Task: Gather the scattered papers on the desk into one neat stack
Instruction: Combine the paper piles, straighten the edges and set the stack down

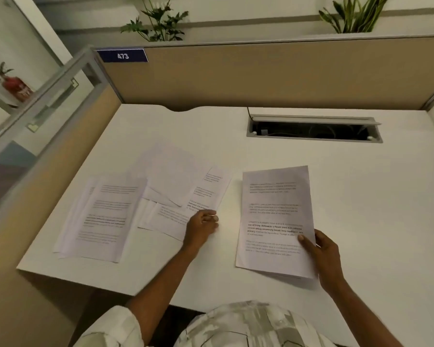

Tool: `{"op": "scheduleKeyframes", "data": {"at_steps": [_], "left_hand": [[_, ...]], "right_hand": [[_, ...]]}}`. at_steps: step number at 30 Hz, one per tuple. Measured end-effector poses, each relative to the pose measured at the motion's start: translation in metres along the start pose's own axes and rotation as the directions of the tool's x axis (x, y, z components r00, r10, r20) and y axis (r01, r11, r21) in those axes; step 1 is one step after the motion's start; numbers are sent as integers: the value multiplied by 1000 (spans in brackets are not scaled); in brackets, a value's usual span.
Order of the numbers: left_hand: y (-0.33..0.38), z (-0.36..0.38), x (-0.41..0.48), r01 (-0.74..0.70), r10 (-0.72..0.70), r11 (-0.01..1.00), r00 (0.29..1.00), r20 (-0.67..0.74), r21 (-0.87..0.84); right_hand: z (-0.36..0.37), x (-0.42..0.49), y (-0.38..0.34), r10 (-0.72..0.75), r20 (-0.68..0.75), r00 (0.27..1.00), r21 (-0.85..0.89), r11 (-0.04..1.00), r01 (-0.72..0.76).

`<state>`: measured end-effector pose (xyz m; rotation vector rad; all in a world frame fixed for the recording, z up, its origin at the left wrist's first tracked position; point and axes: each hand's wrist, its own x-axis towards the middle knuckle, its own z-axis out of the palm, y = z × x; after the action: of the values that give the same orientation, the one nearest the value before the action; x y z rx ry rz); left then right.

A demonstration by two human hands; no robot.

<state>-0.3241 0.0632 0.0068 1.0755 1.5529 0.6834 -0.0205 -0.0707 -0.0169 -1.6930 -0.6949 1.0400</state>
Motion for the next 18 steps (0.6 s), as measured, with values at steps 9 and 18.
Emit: {"op": "scheduleKeyframes", "data": {"at_steps": [9,18], "left_hand": [[-32,-124,67,191,74,843,885,-460,503],[-24,-149,78,243,-19,808,921,-388,536]], "right_hand": [[8,-6,3,102,-30,994,68,993,-99],[12,-8,7,145,-51,988,91,986,-140]]}}
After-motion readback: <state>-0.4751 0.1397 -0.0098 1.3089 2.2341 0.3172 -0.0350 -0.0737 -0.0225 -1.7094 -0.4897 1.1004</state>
